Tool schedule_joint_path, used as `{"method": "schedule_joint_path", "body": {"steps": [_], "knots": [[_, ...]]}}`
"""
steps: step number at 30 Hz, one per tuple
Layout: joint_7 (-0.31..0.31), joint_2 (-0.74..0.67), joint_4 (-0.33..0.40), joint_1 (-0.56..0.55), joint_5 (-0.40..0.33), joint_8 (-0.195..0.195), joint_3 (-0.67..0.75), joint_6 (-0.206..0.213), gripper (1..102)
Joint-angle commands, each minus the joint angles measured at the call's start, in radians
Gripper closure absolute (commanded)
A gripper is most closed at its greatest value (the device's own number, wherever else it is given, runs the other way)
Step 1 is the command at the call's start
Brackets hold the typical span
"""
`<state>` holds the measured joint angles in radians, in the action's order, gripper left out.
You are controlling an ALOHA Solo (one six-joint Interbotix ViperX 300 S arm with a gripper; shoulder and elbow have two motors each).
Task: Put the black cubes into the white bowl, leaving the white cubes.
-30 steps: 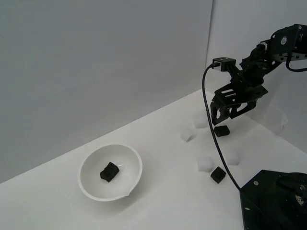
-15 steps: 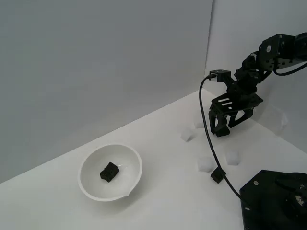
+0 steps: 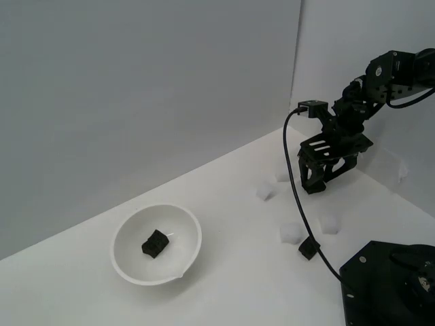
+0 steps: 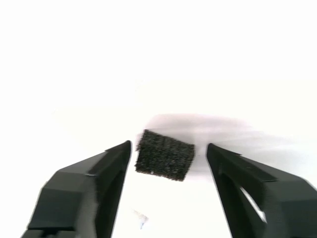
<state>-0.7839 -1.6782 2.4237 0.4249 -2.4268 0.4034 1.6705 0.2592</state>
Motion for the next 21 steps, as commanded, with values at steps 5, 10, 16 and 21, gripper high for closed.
{"method": "schedule_joint_path", "body": {"steps": [5,10,16,21], "knots": [[-0.012,-0.003,0.025,0.011,-0.021,0.017,0.009,0.009,73],[-0.014,-0.028,0.029,0.011,-0.026,0.015,0.034,0.008,97],[-0.038,-0.118,0.026,0.006,-0.023,0.015,0.126,0.008,100],[-0.074,-0.232,0.011,-0.031,-0.008,0.014,0.238,0.017,100]]}}
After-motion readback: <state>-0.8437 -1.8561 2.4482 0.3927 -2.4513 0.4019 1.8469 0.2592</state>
